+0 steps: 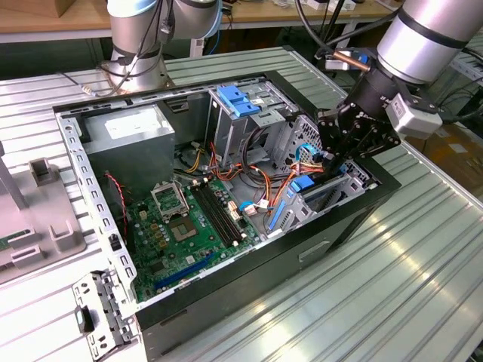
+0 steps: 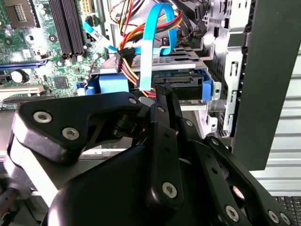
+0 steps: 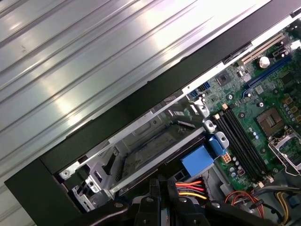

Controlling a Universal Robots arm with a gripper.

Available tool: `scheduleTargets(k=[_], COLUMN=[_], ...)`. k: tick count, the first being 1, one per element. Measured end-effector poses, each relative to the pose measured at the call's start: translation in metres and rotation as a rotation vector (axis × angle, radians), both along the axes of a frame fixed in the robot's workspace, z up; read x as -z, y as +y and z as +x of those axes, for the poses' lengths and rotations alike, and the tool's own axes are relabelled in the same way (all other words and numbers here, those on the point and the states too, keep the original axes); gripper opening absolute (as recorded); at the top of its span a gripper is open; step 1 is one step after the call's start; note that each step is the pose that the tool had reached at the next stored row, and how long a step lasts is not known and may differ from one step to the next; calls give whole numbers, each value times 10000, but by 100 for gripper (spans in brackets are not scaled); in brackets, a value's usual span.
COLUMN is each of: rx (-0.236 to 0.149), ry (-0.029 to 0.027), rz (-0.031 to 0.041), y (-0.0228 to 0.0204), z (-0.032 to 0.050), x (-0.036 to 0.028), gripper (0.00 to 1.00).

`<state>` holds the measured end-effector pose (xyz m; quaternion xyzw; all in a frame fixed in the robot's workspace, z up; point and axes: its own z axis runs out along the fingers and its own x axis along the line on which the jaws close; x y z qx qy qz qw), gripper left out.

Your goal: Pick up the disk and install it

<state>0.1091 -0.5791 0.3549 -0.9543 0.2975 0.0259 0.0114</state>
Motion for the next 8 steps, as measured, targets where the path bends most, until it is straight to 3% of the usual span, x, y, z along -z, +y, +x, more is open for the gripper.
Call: scheduleTargets(k=[8], rx=[0], ry=[0], rz=[-1], y=[0], z=[-54], x=[36], gripper=[17])
